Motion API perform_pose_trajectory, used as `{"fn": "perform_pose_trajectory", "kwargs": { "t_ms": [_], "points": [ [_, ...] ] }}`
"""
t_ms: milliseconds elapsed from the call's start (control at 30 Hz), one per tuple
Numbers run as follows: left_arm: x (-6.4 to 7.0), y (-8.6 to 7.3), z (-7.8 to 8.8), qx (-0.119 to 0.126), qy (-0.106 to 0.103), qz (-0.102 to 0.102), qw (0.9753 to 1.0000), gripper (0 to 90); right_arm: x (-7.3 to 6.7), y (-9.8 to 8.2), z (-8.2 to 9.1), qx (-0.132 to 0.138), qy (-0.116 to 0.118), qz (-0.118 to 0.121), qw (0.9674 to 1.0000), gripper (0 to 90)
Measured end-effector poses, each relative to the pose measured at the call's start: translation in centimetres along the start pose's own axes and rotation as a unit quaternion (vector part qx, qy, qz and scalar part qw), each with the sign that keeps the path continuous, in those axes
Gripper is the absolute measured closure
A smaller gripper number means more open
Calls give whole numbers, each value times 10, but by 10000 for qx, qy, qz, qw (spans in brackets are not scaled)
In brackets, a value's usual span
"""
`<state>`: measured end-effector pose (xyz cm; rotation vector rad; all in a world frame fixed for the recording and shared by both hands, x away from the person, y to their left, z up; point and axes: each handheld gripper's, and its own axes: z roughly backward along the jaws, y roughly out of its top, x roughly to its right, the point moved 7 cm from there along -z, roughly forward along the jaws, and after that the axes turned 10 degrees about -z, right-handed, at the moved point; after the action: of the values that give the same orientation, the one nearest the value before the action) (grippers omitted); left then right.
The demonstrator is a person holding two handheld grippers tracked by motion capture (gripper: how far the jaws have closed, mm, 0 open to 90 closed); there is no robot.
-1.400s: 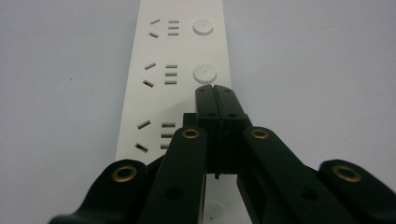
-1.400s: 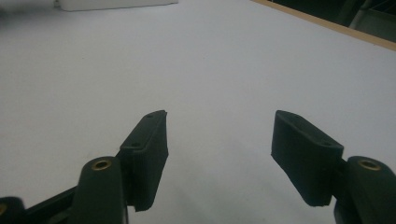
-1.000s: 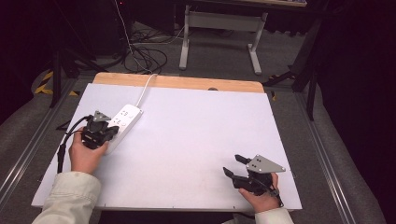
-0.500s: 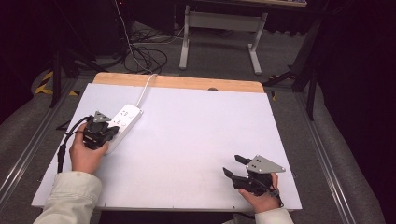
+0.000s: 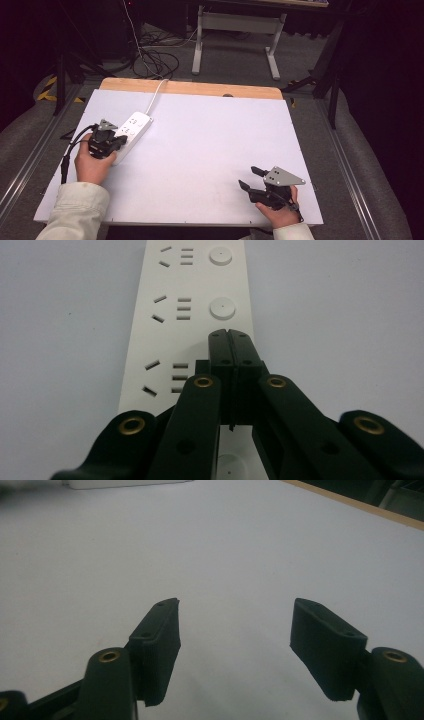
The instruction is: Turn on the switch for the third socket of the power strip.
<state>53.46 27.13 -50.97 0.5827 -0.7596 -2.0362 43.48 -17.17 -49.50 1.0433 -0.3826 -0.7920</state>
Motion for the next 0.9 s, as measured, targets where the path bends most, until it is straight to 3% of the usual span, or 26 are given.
{"fn": "perform_pose_trajectory", "kwargs": {
  "t_ms": [533,700,900],
  "points": [
    [1,-1,-1,13,1,55,10000,900,-1,-1,0,-16,0,10,10000,370],
    [0,-3,-1,32,-131,222,9997,900,-1,-2,0,-24,-2,1,10000,370],
    [-1,-1,-1,55,64,16,10000,900,-1,-2,1,-28,-5,-2,10000,370]
  ]
}}
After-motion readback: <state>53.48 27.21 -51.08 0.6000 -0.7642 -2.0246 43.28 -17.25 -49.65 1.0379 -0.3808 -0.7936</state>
